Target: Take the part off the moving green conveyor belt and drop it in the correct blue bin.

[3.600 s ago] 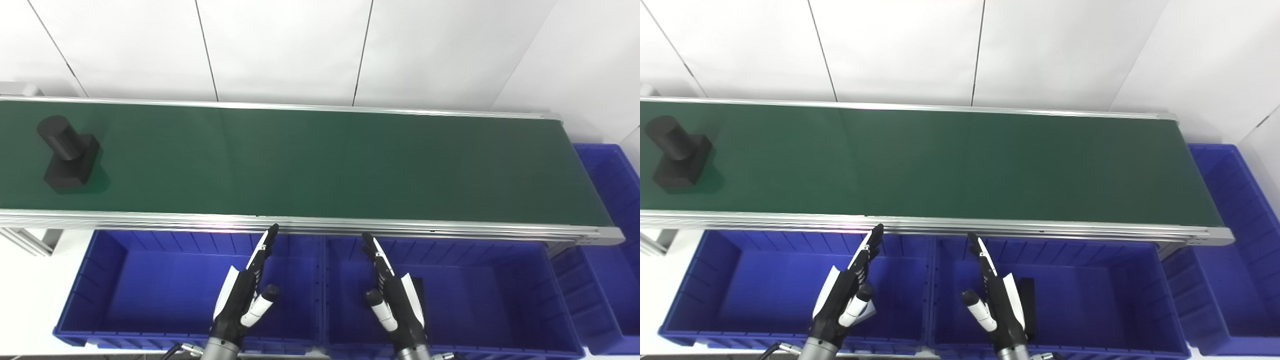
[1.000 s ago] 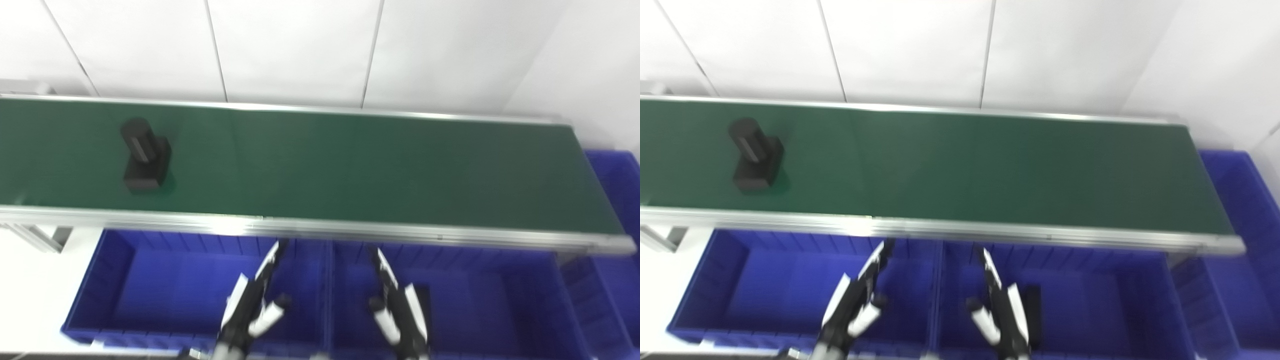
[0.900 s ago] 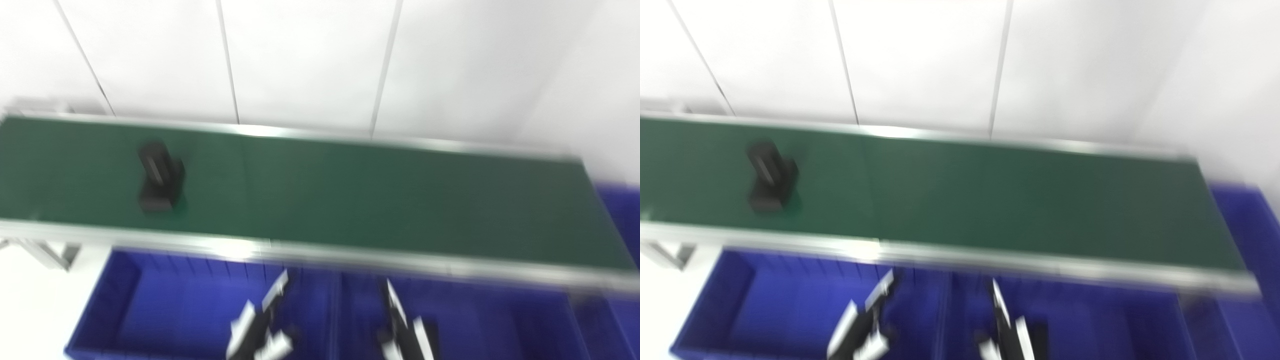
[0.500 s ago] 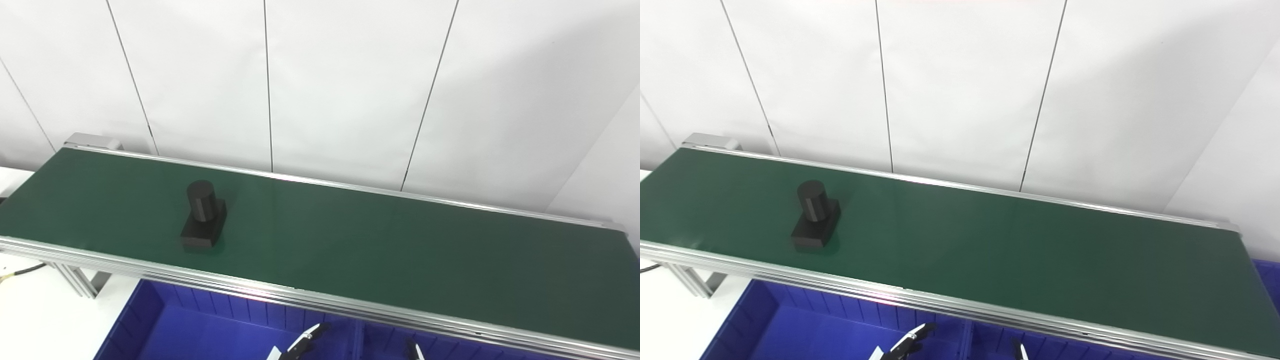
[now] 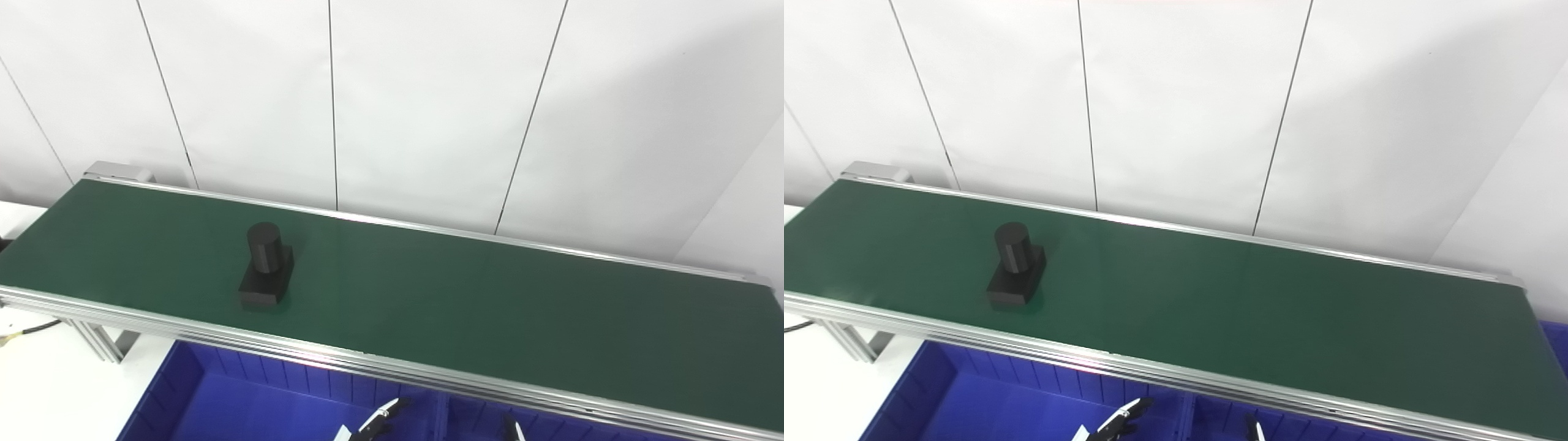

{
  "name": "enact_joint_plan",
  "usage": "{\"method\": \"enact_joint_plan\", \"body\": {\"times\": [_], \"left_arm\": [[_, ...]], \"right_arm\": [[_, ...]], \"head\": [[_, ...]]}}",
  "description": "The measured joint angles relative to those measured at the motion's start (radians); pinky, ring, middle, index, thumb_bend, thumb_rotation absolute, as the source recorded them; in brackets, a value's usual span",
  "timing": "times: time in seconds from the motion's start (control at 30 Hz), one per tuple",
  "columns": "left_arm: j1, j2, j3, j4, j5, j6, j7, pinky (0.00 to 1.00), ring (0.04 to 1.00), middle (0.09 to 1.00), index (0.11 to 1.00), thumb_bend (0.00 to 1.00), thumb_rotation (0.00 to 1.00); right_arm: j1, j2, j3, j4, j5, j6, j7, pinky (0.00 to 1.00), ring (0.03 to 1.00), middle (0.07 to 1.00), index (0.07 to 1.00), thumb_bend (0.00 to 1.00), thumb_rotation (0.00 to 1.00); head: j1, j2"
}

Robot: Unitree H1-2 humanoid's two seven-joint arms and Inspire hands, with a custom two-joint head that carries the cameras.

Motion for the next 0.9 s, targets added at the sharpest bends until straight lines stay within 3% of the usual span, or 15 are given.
{"method": "enact_joint_plan", "body": {"times": [0.1, 0.27, 0.37, 0.5, 0.67, 0.9], "left_arm": [[-0.001, 0.0, -0.005, 0.002, 0.0, 0.0, 0.004, 0.88, 0.926, 0.931, 0.887, 0.92, 0.84], [-0.008, 0.0, -0.008, 0.006, 0.0, 0.0, 0.008, 0.88, 0.924, 0.928, 0.882, 0.92, 0.83], [-0.017, 0.0, -0.008, 0.018, -0.001, 0.0, 0.009, 0.88, 0.927, 0.933, 0.886, 0.91, 0.83], [-0.029, 0.0, -0.01, 0.037, -0.001, 0.0, 0.008, 0.89, 0.929, 0.936, 0.89, 0.92, 0.84], [-0.034, -0.002, -0.007, 0.062, -0.011, 0.0, -0.007, 0.9, 0.937, 0.942, 0.892, 0.93, 0.83], [-0.047, -0.008, -0.003, 0.088, -0.019, 0.0, -0.017, 0.91, 0.943, 0.944, 0.897, 0.92, 0.83]], "right_arm": [[0.013, 0.0, -0.007, -0.022, 0.002, 0.0, 0.013, 0.96, 0.96, 0.975, 0.98, 0.86, 0.94], [0.051, -0.007, -0.013, -0.168, 0.006, -0.01, 0.043, 0.96, 0.946, 0.95, 0.961, 0.9, 0.93], [0.077, -0.008, -0.019, -0.323, 0.019, -0.014, 0.074, 0.92, 0.916, 0.925, 0.949, 0.89, 0.86], [0.073, -0.004, -0.038, -0.403, 0.02, -0.015, 0.102, 0.89, 0.905, 0.918, 0.947, 0.91, 0.79], [0.049, 0.004, -0.063, -0.51, -0.002, -0.015, 0.113, 0.9, 0.901, 0.92, 0.948, 0.89, 0.8], [-0.058, 0.012, -0.113, -0.518, -0.038, -0.015, 0.115, 0.94, 0.934, 0.953, 0.966, 0.86, 0.89]], "head": [[-0.002, -0.005], [-0.012, -0.006], [-0.015, -0.009], [-0.02, -0.014], [-0.028, -0.018], [-0.035, -0.026]]}}
